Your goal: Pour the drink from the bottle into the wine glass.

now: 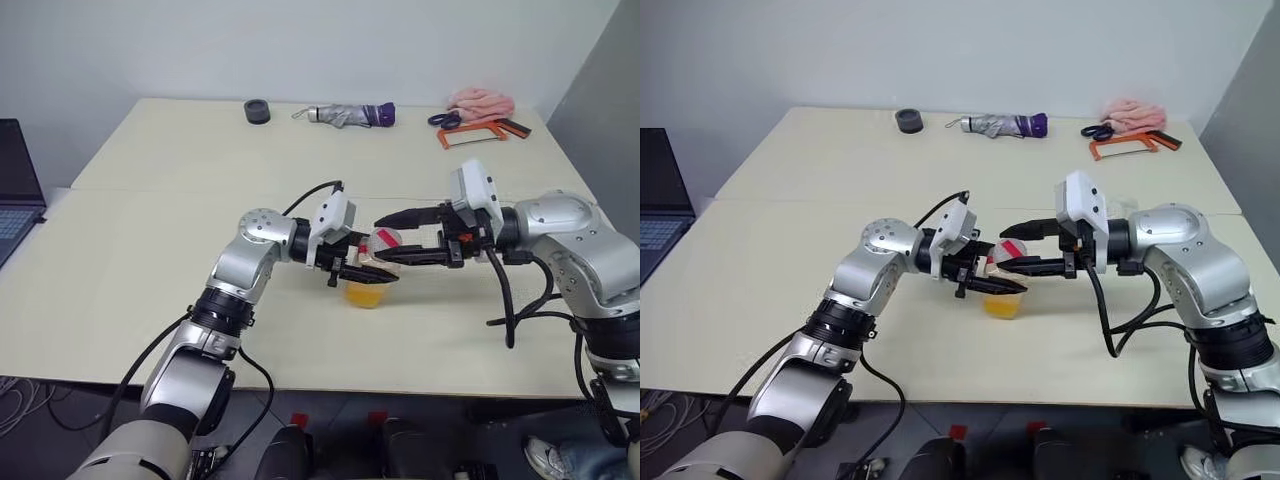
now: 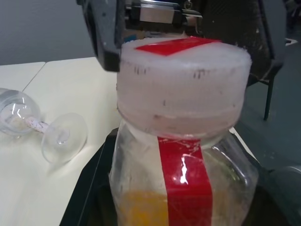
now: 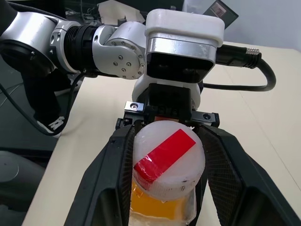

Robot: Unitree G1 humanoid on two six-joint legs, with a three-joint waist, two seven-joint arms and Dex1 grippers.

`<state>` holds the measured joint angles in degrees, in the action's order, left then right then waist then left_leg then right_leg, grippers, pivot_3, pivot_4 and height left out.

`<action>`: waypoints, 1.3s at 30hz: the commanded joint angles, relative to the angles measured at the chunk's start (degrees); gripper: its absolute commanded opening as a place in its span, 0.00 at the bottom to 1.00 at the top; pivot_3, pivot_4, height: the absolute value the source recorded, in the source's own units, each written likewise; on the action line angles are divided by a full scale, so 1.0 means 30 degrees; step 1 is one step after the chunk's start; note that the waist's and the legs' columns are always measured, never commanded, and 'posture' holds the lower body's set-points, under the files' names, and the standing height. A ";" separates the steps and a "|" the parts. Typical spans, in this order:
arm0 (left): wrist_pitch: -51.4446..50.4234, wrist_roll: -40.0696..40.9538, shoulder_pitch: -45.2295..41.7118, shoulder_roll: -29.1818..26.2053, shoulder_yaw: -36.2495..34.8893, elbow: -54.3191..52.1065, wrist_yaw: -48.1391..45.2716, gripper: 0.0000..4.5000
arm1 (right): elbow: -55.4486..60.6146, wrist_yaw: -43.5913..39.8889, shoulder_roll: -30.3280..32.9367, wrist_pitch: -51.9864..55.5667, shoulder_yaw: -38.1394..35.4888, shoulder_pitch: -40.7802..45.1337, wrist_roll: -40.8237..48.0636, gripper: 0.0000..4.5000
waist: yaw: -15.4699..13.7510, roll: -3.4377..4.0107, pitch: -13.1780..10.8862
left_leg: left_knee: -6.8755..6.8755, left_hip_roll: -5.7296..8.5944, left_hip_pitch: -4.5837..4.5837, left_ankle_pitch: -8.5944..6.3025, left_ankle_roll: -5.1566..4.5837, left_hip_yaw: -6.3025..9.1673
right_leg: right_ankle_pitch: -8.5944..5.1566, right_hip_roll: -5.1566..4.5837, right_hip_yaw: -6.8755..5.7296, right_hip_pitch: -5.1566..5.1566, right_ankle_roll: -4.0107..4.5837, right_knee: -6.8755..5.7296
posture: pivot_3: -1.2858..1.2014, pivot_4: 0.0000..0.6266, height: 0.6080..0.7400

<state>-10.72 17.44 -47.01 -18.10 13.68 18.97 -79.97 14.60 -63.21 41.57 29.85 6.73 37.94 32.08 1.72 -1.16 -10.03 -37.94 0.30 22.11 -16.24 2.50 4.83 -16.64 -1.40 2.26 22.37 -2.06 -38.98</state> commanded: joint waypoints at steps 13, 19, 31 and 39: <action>0.1402 -0.0084 -0.1372 0.0980 -0.1386 0.1507 0.1901 0.42 | 1.0154 1.6367 -0.5462 0.6161 -0.3699 -0.5196 0.2556 1.00 | 0.0041 0.0004 -0.0016 | -0.0014 0.0014 0.0052 0.0005 0.0002 0.0027 | 0.0001 -0.0004 -0.0008 0.0033 -0.0004 -0.0019 | 0.52 0.24 1.00; 0.1995 0.0111 -0.1802 0.1980 -0.1781 0.2580 0.2295 0.42 | 1.0141 1.8870 -0.6999 0.6060 -0.2084 -0.5475 0.0262 1.00 | 0.0035 0.0007 -0.0014 | -0.0022 0.0029 0.0151 0.0014 0.0017 0.0014 | 0.0001 0.0005 0.0003 0.0132 -0.0005 -0.0024 | 0.52 0.24 1.00; 0.2493 -0.0141 -0.1903 0.2146 -0.1773 0.3087 0.2228 0.41 | 0.9851 1.9853 -0.8879 0.5760 -0.1219 -0.5659 -0.1204 0.86 | 0.0053 0.0010 -0.0012 | -0.0021 0.0030 0.0257 0.0046 0.0070 -0.0018 | 0.0004 0.0022 0.0024 0.0283 0.0001 -0.0065 | 0.52 0.24 1.00; 0.2079 0.0012 -0.1725 0.1777 -0.1708 0.2667 0.1745 0.41 | 0.9518 1.7006 -0.8267 0.4502 -0.0798 -0.5717 -0.0737 0.42 | 0.0058 0.0010 -0.0011 | -0.0022 0.0040 0.0254 0.0042 0.0062 -0.0026 | 0.0005 0.0026 0.0026 0.0283 0.0001 -0.0069 | 0.52 0.24 1.00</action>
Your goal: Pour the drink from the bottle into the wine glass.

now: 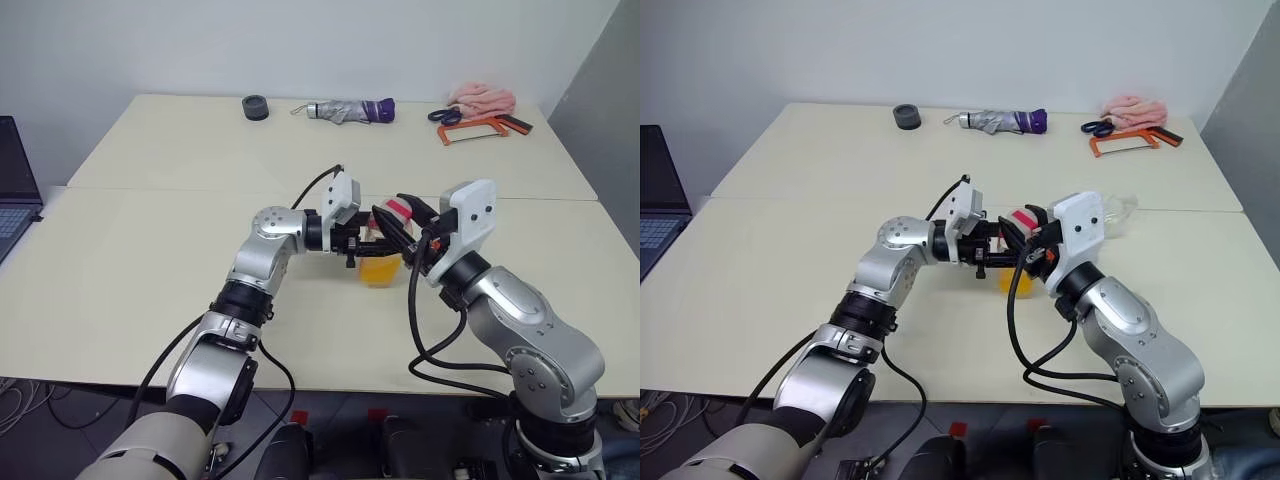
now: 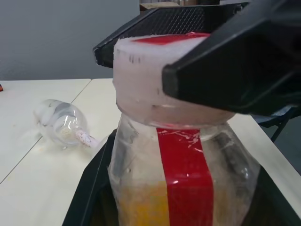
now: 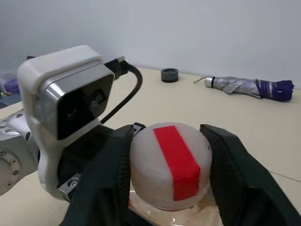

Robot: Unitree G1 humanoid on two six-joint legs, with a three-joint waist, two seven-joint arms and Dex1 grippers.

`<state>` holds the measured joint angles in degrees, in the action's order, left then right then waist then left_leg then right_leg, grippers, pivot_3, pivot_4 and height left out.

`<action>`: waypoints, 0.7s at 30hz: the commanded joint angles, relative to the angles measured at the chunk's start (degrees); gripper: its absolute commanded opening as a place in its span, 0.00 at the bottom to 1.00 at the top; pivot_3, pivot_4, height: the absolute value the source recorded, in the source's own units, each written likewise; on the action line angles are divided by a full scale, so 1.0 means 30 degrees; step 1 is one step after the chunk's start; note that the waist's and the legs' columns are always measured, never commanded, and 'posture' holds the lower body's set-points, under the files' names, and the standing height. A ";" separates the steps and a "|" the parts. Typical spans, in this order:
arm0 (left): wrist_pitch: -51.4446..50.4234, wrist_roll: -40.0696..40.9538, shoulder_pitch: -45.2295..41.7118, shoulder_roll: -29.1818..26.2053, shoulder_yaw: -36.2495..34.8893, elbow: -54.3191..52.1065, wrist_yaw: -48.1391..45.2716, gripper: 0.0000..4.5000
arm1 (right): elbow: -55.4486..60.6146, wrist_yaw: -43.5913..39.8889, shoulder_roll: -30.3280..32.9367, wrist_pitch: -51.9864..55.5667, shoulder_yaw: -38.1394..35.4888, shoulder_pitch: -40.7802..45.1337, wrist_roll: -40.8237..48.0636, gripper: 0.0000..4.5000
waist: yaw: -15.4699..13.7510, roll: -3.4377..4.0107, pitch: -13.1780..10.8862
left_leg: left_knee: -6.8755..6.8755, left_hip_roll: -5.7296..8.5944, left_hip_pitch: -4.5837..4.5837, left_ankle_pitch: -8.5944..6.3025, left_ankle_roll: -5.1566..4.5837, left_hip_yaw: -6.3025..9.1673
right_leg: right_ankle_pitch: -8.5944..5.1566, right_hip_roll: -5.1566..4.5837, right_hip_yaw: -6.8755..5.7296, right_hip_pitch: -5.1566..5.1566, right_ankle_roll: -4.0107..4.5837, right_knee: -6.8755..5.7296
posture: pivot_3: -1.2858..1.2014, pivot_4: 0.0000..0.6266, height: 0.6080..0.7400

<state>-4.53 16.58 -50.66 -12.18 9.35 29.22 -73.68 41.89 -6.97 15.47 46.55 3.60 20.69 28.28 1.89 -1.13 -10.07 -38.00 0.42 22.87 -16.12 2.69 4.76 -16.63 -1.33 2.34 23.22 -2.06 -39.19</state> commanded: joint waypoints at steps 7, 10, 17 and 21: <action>-0.0793 0.0823 -0.0638 -0.0675 -0.0157 -0.1180 -0.2328 0.41 | -0.4776 -1.5018 0.7177 -0.2081 0.0558 0.3351 0.3333 0.42 | 0.0005 0.0002 -0.0004 | -0.0033 0.0024 -0.0002 -0.0036 -0.0067 -0.0053 | 0.0011 0.0006 -0.0006 -0.0025 -0.0017 0.0025 | 0.52 0.24 1.00; -0.0939 0.0822 -0.0718 -0.0676 -0.0121 -0.1313 -0.2548 0.40 | -0.7442 -1.6405 0.7425 -0.1596 0.0195 0.5020 0.3962 0.42 | 0.0060 0.0002 -0.0002 | -0.0020 -0.0008 -0.0014 -0.0036 -0.0069 -0.0054 | 0.0014 0.0053 -0.0017 -0.0027 -0.0005 0.0028 | 0.52 0.24 1.00; -0.0781 0.0533 -0.0624 -0.0400 -0.0207 -0.1217 -0.1701 0.40 | -0.5624 -1.4052 0.7860 -0.1250 -0.3041 0.3095 0.4300 0.72 | -0.0042 -0.0002 -0.0004 | -0.0022 -0.0030 0.0015 -0.0032 -0.0063 -0.0012 | 0.0016 -0.0010 -0.0015 -0.0005 0.0016 0.0000 | 0.52 0.24 1.00; -0.0341 0.0250 -0.0714 -0.0324 -0.0216 -0.0838 -0.1174 0.40 | -0.0946 -0.9501 0.6633 0.0005 -0.6028 0.0706 0.6925 0.96 | -0.0095 -0.0003 -0.0002 | -0.0042 -0.0003 0.0022 -0.0030 -0.0060 -0.0006 | 0.0019 -0.0089 0.0007 -0.0001 0.0010 -0.0024 | 0.52 0.24 1.00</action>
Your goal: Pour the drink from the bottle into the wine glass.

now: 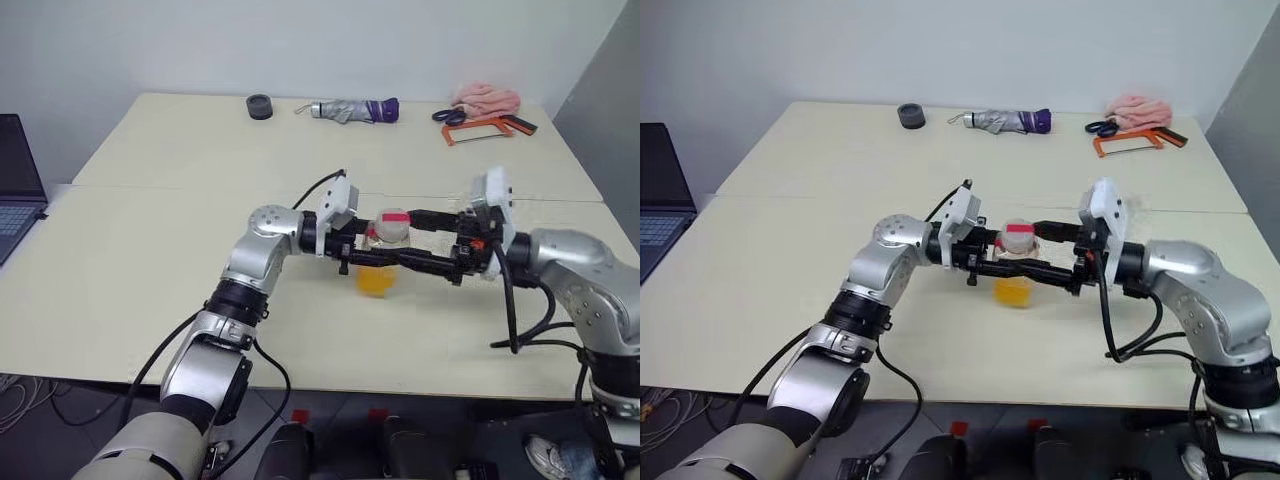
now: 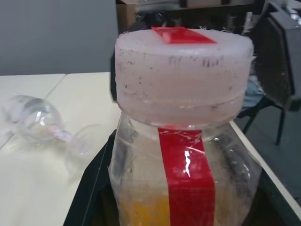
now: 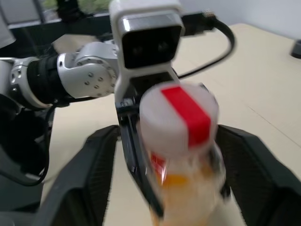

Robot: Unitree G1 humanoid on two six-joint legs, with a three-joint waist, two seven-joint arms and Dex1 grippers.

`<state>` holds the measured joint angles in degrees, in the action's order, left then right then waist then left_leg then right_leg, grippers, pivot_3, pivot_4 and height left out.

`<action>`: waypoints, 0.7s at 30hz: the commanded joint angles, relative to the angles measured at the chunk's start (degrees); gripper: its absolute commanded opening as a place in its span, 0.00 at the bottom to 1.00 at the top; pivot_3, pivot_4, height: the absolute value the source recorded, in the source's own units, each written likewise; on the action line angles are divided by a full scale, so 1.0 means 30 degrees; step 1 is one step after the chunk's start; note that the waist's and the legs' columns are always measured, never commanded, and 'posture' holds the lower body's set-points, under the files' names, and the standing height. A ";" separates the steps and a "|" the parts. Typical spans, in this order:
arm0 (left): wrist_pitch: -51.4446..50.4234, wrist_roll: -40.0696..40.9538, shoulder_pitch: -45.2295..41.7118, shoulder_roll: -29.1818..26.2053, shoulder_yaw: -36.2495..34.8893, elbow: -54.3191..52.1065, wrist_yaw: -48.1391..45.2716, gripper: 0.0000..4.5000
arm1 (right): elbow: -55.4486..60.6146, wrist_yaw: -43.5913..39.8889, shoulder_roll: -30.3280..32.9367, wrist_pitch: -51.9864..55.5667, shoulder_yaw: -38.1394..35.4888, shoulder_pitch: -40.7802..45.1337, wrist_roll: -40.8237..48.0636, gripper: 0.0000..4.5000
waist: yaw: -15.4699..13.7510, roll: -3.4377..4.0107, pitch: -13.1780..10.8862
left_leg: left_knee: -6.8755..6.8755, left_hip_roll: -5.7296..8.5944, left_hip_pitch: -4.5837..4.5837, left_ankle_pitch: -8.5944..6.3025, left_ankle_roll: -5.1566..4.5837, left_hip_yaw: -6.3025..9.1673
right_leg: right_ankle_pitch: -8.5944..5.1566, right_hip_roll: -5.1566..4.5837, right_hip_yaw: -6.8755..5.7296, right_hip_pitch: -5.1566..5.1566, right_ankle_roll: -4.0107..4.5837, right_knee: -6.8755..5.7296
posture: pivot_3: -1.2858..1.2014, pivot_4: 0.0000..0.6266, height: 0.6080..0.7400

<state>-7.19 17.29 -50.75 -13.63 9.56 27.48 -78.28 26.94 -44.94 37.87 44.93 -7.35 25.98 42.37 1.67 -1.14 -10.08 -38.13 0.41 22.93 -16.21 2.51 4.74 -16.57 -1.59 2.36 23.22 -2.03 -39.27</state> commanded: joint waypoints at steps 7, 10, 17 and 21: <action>0.1509 -0.0480 -0.1241 0.0590 -0.0207 0.0952 0.0723 0.40 | 0.8403 1.2903 -0.5329 0.1328 0.1216 -0.2767 -0.0773 0.96 | 0.0112 0.0005 0.0006 | -0.0016 -0.0005 -0.0041 0.0004 0.0001 -0.0020 | -0.0003 0.0025 0.0026 0.0003 -0.0002 -0.0096 | 0.52 0.24 1.00; 0.1826 -0.0705 -0.1458 0.0743 -0.0163 0.1372 0.0644 0.40 | 0.8444 1.5284 -0.6432 0.1433 0.2901 -0.2419 -0.2972 0.96 | 0.0110 0.0007 0.0007 | -0.0031 0.0008 -0.0046 0.0009 0.0002 -0.0012 | -0.0005 0.0093 0.0023 0.0007 -0.0002 -0.0108 | 0.52 0.24 1.00; 0.2311 -0.0988 -0.1592 0.1134 -0.0093 0.1858 0.0635 0.40 | 0.7830 1.7447 -0.7859 0.1378 0.5081 -0.1980 -0.6175 0.96 | 0.0108 0.0007 0.0007 | -0.0026 0.0008 -0.0042 0.0024 0.0028 -0.0001 | -0.0007 0.0100 0.0015 0.0014 0.0002 -0.0110 | 0.52 0.24 1.00; 0.2406 -0.1087 -0.1552 0.1218 -0.0137 0.1903 0.0649 0.40 | 0.7517 1.7659 -0.8411 0.1169 0.5578 -0.2137 -0.7368 0.96 | 0.0105 0.0008 0.0008 | -0.0027 0.0008 -0.0039 0.0021 0.0021 -0.0005 | -0.0006 0.0096 0.0018 0.0017 0.0002 -0.0110 | 0.52 0.24 1.00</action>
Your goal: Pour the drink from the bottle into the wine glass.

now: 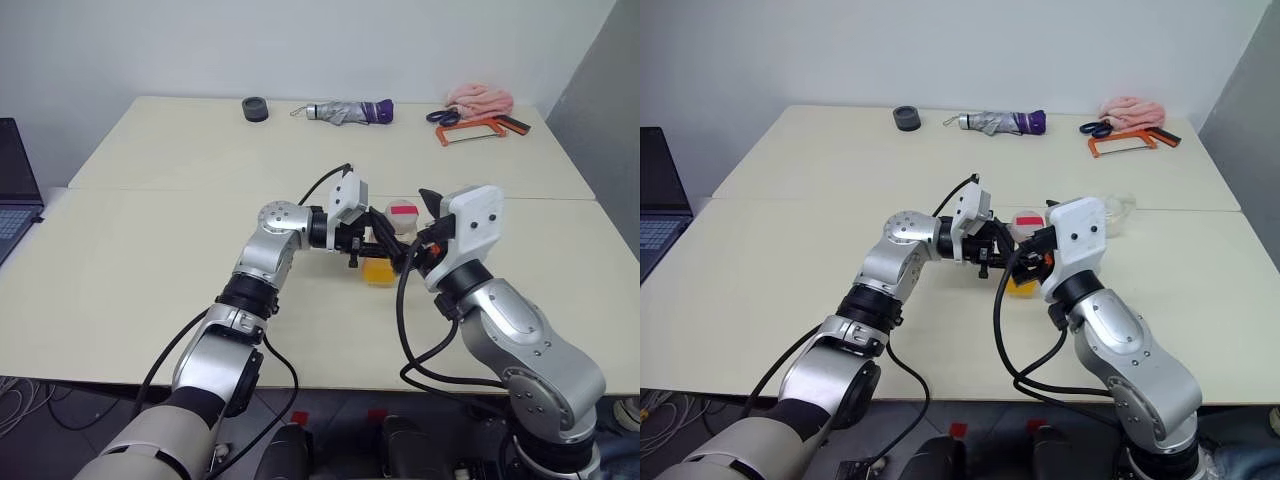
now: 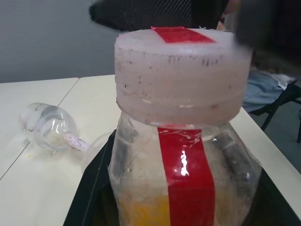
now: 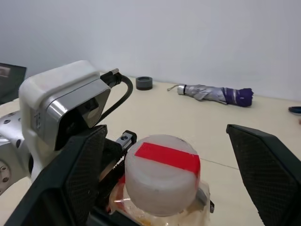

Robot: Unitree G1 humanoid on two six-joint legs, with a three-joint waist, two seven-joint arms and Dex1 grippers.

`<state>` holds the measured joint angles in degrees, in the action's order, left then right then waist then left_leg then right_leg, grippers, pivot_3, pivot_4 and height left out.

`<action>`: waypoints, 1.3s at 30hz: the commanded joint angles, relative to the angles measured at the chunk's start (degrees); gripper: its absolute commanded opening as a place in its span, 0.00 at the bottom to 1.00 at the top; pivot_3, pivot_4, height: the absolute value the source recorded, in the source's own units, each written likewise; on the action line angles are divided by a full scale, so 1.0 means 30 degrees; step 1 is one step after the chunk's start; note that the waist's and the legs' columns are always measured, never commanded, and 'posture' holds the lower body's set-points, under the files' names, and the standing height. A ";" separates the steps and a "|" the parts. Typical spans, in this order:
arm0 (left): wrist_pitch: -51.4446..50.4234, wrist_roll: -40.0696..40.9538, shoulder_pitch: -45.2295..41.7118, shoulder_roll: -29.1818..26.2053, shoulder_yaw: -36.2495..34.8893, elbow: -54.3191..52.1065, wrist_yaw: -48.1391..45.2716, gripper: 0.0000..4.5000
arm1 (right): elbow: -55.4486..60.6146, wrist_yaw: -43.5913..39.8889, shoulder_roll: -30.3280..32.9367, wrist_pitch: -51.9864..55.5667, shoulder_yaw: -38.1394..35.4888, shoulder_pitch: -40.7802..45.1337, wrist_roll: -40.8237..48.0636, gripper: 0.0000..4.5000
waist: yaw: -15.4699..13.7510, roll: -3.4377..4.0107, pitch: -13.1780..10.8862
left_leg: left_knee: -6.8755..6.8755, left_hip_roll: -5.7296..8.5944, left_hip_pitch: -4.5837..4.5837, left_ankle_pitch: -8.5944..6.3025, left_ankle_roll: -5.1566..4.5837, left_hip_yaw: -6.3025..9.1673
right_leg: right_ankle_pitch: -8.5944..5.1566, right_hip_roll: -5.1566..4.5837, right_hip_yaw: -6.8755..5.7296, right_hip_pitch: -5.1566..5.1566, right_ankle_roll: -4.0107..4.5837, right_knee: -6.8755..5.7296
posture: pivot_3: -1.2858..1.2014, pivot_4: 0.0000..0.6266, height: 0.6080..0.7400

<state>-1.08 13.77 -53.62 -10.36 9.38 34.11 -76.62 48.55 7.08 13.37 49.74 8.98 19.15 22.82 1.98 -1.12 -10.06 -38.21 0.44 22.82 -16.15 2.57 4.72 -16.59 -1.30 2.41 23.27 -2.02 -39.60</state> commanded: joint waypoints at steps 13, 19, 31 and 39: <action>0.0194 0.0113 -0.0429 -0.0019 -0.0191 -0.0588 0.0269 0.40 | 0.0012 -0.0632 -0.1547 -0.1681 0.0025 -0.1322 -0.2008 0.46 | 0.0021 0.0004 0.0002 | 0.0001 0.0002 -0.0006 -0.0011 -0.0019 0.0001 | 0.0000 0.0007 -0.0002 0.0000 0.0001 -0.0009 | 0.52 0.24 1.00; -0.0073 0.0239 -0.0284 -0.0211 -0.0094 -0.0822 -0.0069 0.40 | -0.0831 -0.3024 -0.1012 -0.2895 -0.0043 -0.1456 -0.1394 0.42 | 0.0026 0.0003 0.0002 | 0.0000 0.0004 -0.0007 -0.0011 -0.0019 -0.0001 | 0.0000 0.0008 -0.0002 0.0000 0.0001 -0.0010 | 0.52 0.24 1.00; -0.0511 0.0579 -0.0429 -0.0522 -0.0253 -0.1112 -0.1249 0.40 | -1.0831 -1.9781 0.7922 -0.3256 -0.2511 0.6115 0.4735 0.42 | 0.0116 -0.0006 -0.0005 | -0.0003 0.0001 -0.0012 -0.0016 -0.0034 -0.0041 | 0.0003 0.0040 -0.0038 -0.0021 0.0006 0.0019 | 0.52 0.24 1.00; -0.0869 0.0624 0.0190 -0.0814 -0.0372 -0.1868 -0.0768 0.39 | -0.5906 -1.6126 0.7378 -0.2048 -0.5776 0.3089 0.6948 0.96 | -0.0048 -0.0004 -0.0004 | 0.0009 -0.0029 0.0020 -0.0013 -0.0027 0.0004 | 0.0001 -0.0046 -0.0007 0.0003 0.0009 0.0010 | 0.52 0.24 1.00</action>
<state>-3.60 14.43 -53.02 -12.71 9.14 31.22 -79.31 25.03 -43.65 35.63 43.03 -5.47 29.18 40.84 1.84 -1.13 -10.07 -38.20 0.37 22.88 -16.19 2.49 4.75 -16.59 -1.48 2.39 23.28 -2.00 -39.57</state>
